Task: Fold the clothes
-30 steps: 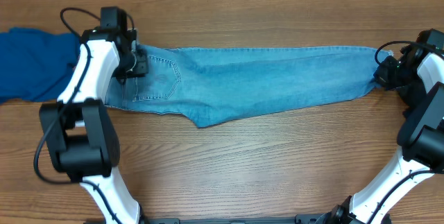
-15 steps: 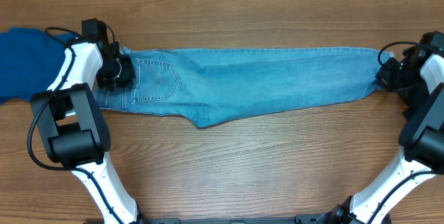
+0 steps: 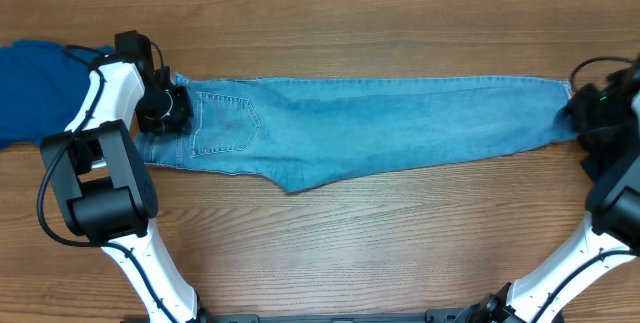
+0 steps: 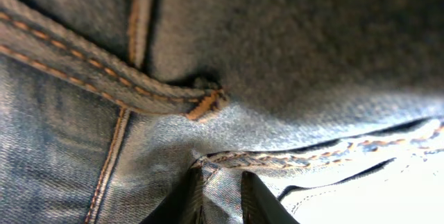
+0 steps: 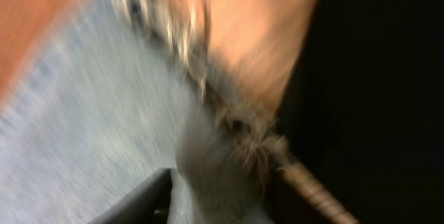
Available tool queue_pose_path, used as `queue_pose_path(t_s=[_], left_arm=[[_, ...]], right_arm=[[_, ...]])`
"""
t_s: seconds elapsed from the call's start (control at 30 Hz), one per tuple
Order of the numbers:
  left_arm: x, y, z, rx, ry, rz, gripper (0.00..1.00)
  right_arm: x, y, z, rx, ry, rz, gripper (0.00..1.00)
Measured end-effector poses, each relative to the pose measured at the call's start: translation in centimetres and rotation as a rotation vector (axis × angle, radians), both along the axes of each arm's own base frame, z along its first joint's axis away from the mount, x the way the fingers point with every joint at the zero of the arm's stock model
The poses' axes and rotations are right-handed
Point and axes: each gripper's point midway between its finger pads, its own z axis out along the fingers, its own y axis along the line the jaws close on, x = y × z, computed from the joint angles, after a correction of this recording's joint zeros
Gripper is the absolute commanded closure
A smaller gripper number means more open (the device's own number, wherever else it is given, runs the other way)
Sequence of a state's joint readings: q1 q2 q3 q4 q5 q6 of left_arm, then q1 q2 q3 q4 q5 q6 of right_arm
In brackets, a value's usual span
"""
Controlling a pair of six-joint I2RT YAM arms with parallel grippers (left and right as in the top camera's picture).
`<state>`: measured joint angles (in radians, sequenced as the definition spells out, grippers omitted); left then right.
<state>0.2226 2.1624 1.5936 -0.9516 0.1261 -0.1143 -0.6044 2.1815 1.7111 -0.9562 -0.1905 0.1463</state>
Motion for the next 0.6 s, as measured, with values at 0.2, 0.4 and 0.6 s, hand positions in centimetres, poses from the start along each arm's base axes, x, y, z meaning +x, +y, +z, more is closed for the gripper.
queue_pose_path(t_s=[0.2,0.4,0.6], left_arm=[[-0.2,0.6,0.0,0.0,0.007,0.024,0.74],[-0.2,0.6,0.0,-0.001,0.007,0.025,0.72],[-0.2,0.4,0.0,-0.009,0.004,0.025,0.67]], right_arm=[[3.6,-2.6,8.2,-0.072,-0.195,-0.002,0.34],[7.4,6.3,14.1,0.022,-0.371,0.313,0.35],[10.3,25.4,14.3,0.055,-0.429,0.861,0.35]])
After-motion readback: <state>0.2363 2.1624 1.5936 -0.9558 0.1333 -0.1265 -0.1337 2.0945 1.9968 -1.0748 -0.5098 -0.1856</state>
